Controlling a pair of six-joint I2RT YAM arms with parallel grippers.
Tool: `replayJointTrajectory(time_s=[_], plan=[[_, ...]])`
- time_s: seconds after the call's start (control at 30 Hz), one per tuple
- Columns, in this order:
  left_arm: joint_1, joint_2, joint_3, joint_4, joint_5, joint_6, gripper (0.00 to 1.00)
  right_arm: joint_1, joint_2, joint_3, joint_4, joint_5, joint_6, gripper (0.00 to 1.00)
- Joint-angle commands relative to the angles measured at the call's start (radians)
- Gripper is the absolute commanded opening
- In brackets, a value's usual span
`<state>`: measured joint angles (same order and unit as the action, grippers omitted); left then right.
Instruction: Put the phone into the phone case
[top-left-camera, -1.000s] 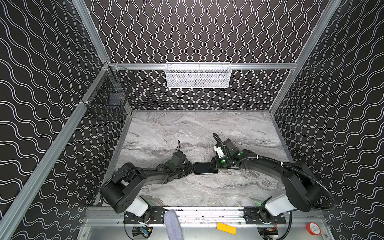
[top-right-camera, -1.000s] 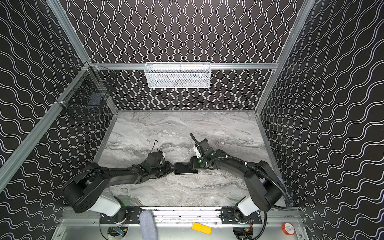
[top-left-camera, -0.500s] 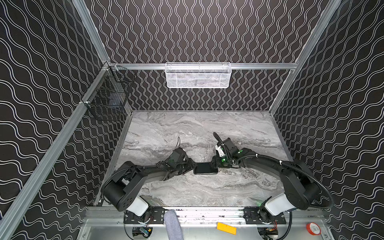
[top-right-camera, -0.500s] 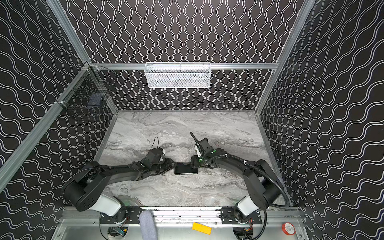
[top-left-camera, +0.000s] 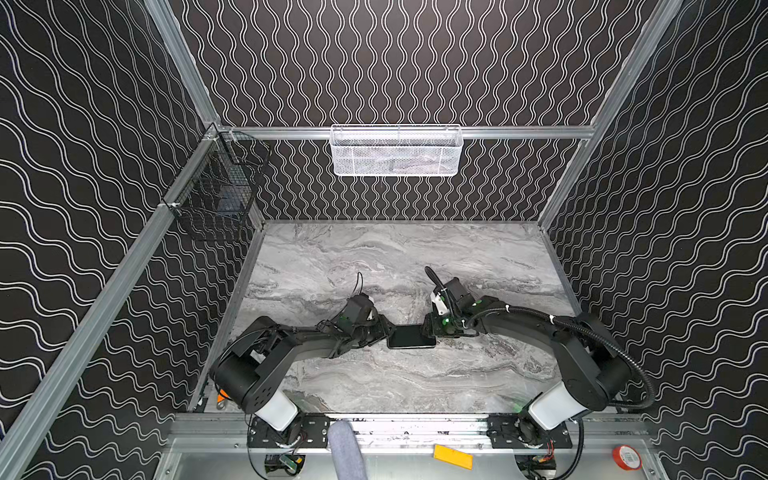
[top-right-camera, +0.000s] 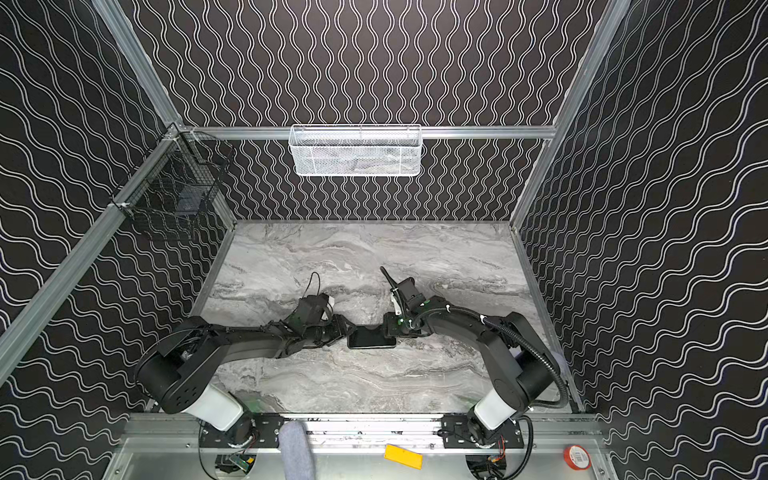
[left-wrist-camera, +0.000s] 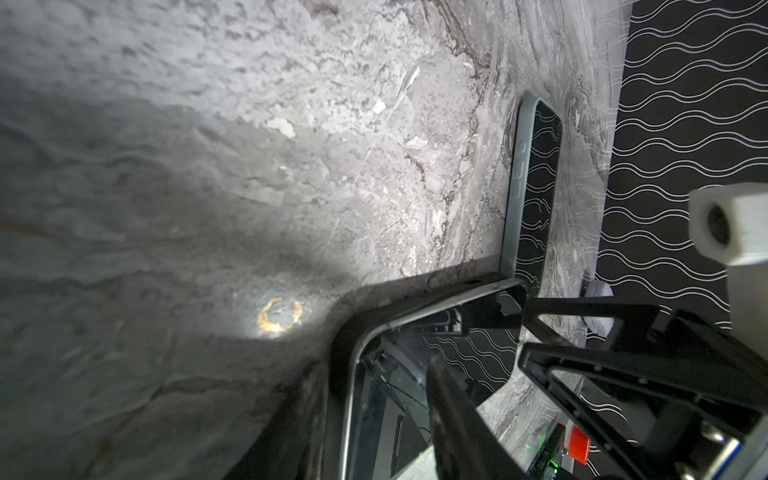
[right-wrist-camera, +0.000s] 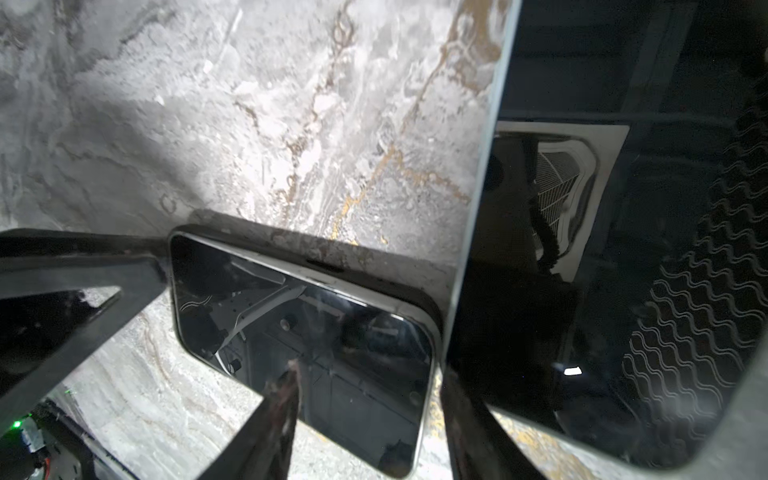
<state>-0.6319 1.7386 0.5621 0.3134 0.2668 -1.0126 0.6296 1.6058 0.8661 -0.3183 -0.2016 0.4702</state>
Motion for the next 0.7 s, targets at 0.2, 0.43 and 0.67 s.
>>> replayJointTrajectory(time_s=[0.2,0.43,0.67], plan=[[0.002,0.024,-0.028,-0.007,0.012,0.016,0.51,0.009,0.004,-0.016,0.047,-0.042,0.010,0.55],[0.001,0.045,-0.053,0.034,0.029,0.009,0.71,0.020,0.024,-0.036,0.065,-0.050,0.017,0.53],[0.002,0.003,-0.048,-0.030,0.044,0.042,0.79,0.022,0.028,-0.045,0.076,-0.050,0.025,0.53]])
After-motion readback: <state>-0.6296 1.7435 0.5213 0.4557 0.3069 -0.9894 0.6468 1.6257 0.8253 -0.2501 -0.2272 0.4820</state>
